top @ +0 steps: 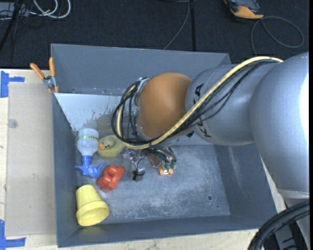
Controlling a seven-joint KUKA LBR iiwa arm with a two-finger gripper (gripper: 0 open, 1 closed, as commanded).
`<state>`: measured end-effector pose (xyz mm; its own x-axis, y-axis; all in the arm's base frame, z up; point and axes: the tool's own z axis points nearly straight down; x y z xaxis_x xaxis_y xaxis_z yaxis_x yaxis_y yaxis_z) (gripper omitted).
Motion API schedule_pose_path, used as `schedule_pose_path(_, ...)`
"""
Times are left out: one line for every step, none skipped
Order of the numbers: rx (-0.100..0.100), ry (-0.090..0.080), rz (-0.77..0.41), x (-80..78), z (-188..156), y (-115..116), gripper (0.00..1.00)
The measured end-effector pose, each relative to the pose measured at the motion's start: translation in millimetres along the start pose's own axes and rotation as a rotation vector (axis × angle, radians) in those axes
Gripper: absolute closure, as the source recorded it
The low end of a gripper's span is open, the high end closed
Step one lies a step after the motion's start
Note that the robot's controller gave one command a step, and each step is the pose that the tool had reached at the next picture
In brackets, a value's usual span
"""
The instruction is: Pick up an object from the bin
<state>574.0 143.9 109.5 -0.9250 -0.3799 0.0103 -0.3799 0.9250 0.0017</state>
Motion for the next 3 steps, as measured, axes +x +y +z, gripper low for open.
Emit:
schedule_pose_path(0.001,-0.007,-0.027,-2.4,30.1,13.6,0.0)
schedule_pose_path(0.0,-0.003,-0.035,-1.8,39.6,15.8,0.0)
schedule_pose_path(0.004,-0.005,-0.062,6.0,39.5,47.1,0.0)
